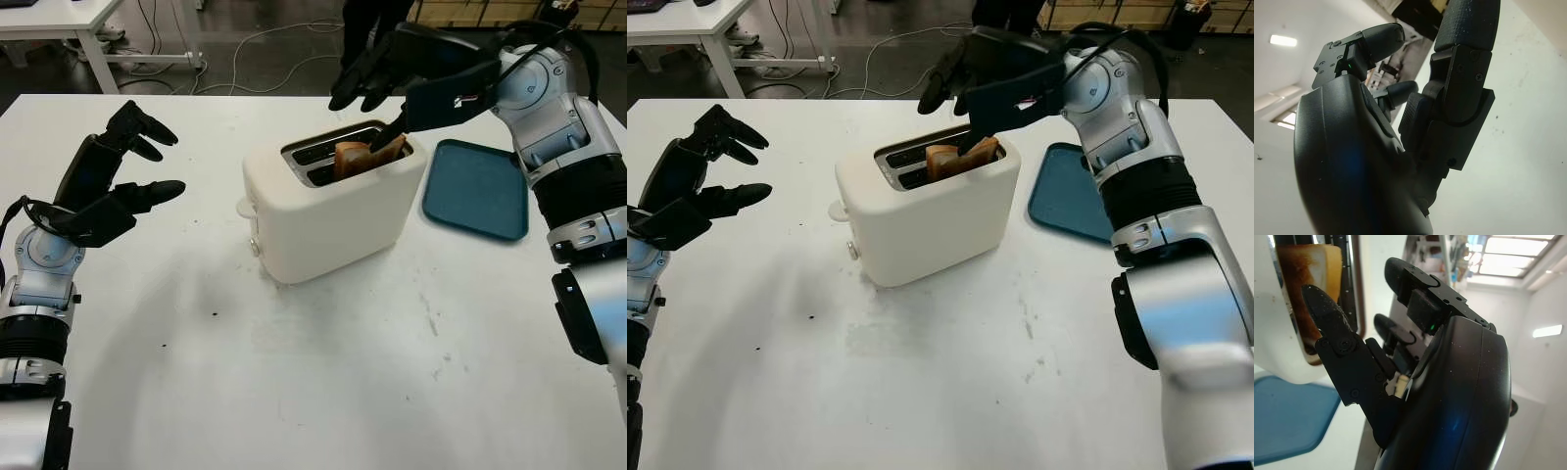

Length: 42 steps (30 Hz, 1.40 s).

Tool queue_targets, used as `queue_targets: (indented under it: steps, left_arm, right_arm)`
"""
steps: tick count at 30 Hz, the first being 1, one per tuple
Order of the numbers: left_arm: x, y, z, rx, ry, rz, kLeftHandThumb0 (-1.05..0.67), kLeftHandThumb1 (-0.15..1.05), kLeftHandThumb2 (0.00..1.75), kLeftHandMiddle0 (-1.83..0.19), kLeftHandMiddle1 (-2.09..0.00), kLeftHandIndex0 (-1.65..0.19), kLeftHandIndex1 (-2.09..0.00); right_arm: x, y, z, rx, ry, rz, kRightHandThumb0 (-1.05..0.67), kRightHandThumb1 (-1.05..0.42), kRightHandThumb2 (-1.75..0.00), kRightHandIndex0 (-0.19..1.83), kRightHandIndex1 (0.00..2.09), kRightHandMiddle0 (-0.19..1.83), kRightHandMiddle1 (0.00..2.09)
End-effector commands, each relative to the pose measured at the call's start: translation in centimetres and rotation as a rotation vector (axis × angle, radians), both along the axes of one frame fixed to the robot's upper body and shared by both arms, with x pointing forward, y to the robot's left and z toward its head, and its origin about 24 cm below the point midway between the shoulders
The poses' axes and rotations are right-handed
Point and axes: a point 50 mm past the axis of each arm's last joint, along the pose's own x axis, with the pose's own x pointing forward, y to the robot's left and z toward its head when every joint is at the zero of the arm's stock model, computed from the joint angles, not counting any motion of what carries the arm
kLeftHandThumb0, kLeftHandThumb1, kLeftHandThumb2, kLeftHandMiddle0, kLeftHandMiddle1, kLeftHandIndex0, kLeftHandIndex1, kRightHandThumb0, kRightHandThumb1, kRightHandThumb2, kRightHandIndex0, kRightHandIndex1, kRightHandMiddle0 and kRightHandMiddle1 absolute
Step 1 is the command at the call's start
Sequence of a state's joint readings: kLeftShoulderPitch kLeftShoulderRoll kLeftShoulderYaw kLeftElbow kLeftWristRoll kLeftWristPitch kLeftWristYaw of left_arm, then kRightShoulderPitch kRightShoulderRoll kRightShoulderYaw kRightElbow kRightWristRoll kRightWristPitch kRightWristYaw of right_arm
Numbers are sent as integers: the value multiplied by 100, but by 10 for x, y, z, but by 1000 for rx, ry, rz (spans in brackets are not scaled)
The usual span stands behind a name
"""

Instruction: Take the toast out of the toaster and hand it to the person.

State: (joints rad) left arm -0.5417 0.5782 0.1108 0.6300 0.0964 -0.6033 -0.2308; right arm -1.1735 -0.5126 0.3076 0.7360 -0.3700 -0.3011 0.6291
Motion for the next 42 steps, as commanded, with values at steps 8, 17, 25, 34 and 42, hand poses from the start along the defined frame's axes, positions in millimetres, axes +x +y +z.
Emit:
queue_targets:
  steps: [8, 17, 25, 34, 42]
  left_arm:
    - [0, 1, 5, 9, -16, 4, -105, 92, 19, -6, -164, -8, -153]
    - [0, 0, 6, -2, -19, 1, -105, 92, 18, -7, -164, -9, -153]
    - [1, 0, 6, -9, -18, -3, -105, 92, 18, -7, -163, -10, -151]
    - [0, 1, 6, -4, -19, 2, -105, 92, 18, -7, -163, -9, -152]
    - [0, 2, 6, 4, -17, 5, -105, 92, 18, -6, -164, -8, -153]
  right_arm:
    - [2, 1, -22, -72, 40, -15, -47, -63, 0, 78, 43, 87, 4]
    - [2, 4, -31, -113, -13, -14, -44, -64, -1, 75, 49, 89, 4]
    - [0, 5, -34, -96, -29, 9, -39, -66, 0, 77, 67, 95, 5]
    - [-2, 5, -34, -112, -21, 30, -42, -67, 0, 109, 90, 129, 22]
    - [-3, 6, -34, -166, -27, 69, -59, -77, -1, 111, 171, 107, 152]
